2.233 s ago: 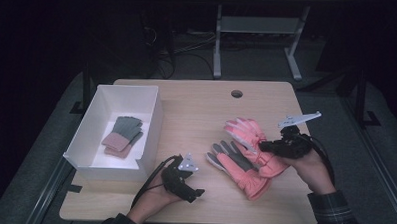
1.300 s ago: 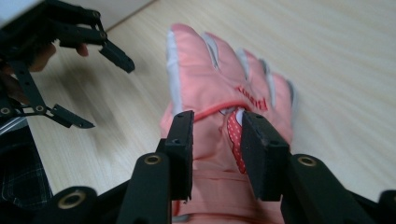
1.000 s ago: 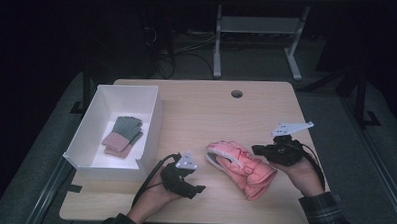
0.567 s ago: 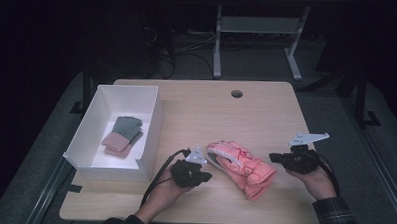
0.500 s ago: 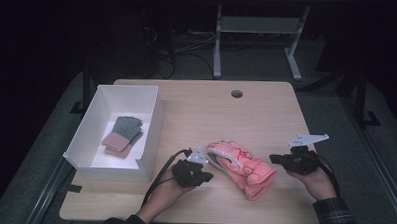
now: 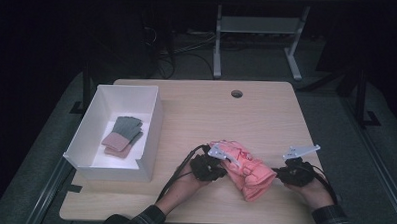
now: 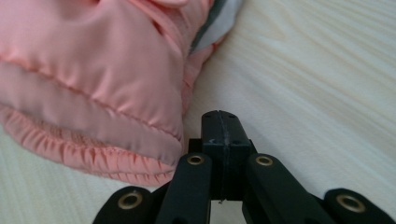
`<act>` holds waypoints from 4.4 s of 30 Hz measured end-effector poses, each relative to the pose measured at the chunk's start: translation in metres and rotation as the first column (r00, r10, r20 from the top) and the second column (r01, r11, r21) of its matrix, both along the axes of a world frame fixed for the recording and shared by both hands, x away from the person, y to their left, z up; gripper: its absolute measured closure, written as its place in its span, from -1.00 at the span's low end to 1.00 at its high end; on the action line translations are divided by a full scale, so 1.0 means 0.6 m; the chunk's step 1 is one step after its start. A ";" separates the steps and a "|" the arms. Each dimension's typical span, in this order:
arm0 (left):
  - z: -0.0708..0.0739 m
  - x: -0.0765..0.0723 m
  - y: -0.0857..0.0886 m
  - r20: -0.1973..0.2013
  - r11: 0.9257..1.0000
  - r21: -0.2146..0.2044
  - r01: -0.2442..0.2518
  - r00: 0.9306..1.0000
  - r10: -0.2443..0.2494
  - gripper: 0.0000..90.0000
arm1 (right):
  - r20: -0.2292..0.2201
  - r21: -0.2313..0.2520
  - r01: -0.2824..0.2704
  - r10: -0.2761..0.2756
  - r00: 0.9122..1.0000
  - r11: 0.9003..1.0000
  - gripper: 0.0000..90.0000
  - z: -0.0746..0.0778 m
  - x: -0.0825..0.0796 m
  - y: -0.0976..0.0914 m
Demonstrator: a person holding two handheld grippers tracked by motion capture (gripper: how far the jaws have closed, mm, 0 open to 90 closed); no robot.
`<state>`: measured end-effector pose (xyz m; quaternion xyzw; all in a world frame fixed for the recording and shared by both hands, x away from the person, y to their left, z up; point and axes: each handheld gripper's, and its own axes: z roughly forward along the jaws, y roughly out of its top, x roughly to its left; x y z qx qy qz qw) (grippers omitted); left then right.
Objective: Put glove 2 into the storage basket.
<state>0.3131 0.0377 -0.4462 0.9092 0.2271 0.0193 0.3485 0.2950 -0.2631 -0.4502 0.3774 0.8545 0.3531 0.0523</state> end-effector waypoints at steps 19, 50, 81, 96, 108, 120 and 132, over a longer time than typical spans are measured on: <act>0.003 0.038 0.057 -0.047 0.999 -0.043 -0.027 0.999 0.025 0.99 | -0.018 0.063 -0.176 0.177 0.984 0.982 1.00 -0.007 -0.054 0.088; 0.011 0.037 0.104 -0.042 0.997 -0.006 -0.074 0.996 0.073 0.60 | 0.169 0.185 -0.092 0.061 0.984 0.978 1.00 0.059 -0.031 0.085; 0.068 0.072 0.023 -0.081 0.990 -0.131 -0.052 0.996 0.041 -0.49 | 0.103 -0.014 -0.086 0.087 0.991 0.996 1.00 -0.002 -0.002 0.155; 0.005 0.087 -0.010 -0.215 0.994 -0.088 -0.065 0.976 0.045 -0.65 | 0.105 -0.010 -0.089 0.090 0.990 0.996 1.00 -0.006 -0.002 0.153; -0.023 0.097 -0.012 -0.339 0.993 -0.108 -0.048 0.941 0.008 -0.68 | 0.114 -0.007 -0.091 0.091 0.989 0.996 1.00 -0.010 -0.003 0.151; -0.028 0.106 -0.003 -0.426 0.985 -0.171 0.004 0.901 -0.077 0.08 | 0.116 0.007 -0.105 0.104 0.988 0.994 1.00 -0.009 -0.002 0.143; -0.014 0.104 0.000 -0.436 0.983 -0.184 0.000 0.896 -0.082 0.32 | 0.137 0.101 -0.079 0.065 0.988 0.992 0.51 0.028 -0.027 0.091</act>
